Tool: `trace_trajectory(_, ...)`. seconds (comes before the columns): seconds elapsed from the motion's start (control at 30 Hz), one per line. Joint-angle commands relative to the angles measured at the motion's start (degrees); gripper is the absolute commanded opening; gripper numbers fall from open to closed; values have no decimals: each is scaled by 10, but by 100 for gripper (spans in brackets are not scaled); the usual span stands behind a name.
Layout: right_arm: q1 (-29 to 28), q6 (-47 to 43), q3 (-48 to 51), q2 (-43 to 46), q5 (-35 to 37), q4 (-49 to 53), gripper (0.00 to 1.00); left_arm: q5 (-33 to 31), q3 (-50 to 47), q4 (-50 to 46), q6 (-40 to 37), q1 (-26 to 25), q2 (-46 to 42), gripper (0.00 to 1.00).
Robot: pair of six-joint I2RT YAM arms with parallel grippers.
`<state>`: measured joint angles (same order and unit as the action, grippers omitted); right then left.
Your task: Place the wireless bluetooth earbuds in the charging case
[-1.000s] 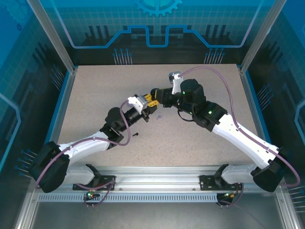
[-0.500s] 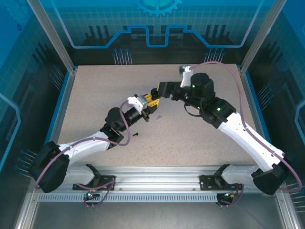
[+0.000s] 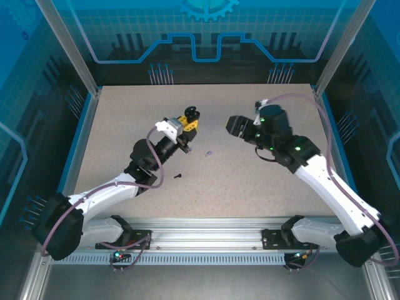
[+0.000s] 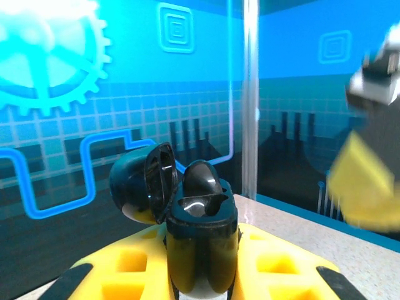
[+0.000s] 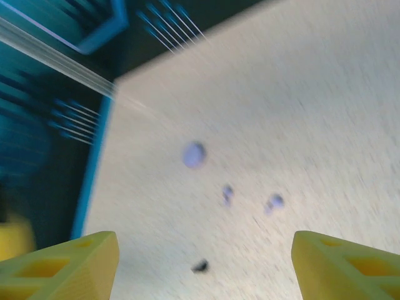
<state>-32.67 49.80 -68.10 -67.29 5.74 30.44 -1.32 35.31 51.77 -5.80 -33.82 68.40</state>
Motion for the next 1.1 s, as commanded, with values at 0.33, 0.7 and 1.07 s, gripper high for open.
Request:
trace_trajectory(0.33, -170, 149, -81, -305, 26, 44, 66, -73, 23, -68, 95, 79, -38, 0)
trace_trajectory(0.7, -207, 122, -287, -531, 54, 165, 70, -98, 26, -82, 116, 109, -51, 0)
trace_trajectory(1.07, -250, 130, -372, -619, 82, 217, 73, -98, 15, -77, 156, 146, -68, 0)
